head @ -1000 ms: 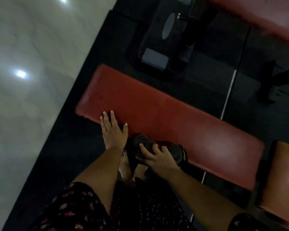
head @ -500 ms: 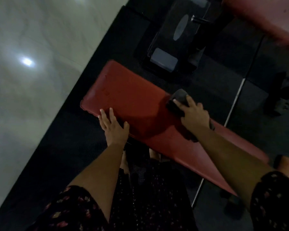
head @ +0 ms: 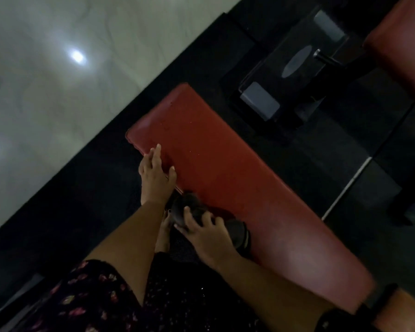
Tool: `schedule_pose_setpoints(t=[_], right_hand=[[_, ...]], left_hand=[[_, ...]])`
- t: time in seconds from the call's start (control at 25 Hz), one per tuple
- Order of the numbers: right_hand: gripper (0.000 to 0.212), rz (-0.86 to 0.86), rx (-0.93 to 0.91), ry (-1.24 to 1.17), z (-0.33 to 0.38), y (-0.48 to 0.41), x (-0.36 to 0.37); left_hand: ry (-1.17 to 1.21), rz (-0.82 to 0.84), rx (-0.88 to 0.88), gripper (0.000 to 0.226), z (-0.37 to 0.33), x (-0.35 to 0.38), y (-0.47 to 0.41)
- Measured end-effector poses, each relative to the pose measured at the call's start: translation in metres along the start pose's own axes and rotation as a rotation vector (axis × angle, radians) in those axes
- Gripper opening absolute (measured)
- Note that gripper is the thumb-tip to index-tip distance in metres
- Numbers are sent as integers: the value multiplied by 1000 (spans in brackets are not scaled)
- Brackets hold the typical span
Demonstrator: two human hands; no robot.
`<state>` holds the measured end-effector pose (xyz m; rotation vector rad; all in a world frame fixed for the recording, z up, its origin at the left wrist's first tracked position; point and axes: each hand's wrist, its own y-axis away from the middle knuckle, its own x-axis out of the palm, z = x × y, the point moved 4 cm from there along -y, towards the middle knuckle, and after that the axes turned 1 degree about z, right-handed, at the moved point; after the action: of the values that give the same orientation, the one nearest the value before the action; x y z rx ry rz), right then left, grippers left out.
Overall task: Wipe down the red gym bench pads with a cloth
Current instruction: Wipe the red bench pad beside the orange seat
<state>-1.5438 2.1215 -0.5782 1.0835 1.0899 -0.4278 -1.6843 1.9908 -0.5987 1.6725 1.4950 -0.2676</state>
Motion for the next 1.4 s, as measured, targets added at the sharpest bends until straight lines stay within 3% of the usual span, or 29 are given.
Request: schedule_pose_setpoints(t=[0.08, 0.16, 0.32, 0.48, 0.6, 0.72, 0.96, 1.08, 1.2, 1.4], right_hand=[[57, -24, -77, -12, 0, -12, -12], [70, -34, -57, -54, -21, -21, -17], [79, -88, 261, -164, -101, -16, -35], [77, 5, 565, -158, -207, -22, -47], [74, 57, 685, -249, -235, -33, -51], [73, 65, 608, -216, -197, -43, -62], [68, 61, -41, -10, -22, -39, -37], [58, 69, -186, 64, -4, -55, -32], [59, -39, -104, 55, -49, -64, -47], [74, 11, 350, -38, -182, -66, -69]], left_hand=[[-52, -2, 28, 71, 2, -8, -6], [-148, 21, 65, 75, 7, -12, -13], [-225, 30, 46, 82, 10, 2, -14], [-199, -18, 17, 78, 8, 18, -9], [-195, -36, 34, 76, 12, 23, -8], [-231, -26, 69, 72, 21, 19, -9], [-339, -67, 109, 60, 28, -7, -19], [-336, -11, 76, 65, 30, -13, -33], [-212, 25, 22, 63, 25, -11, -44], [-306, -143, 23, 58, 24, -2, -27]])
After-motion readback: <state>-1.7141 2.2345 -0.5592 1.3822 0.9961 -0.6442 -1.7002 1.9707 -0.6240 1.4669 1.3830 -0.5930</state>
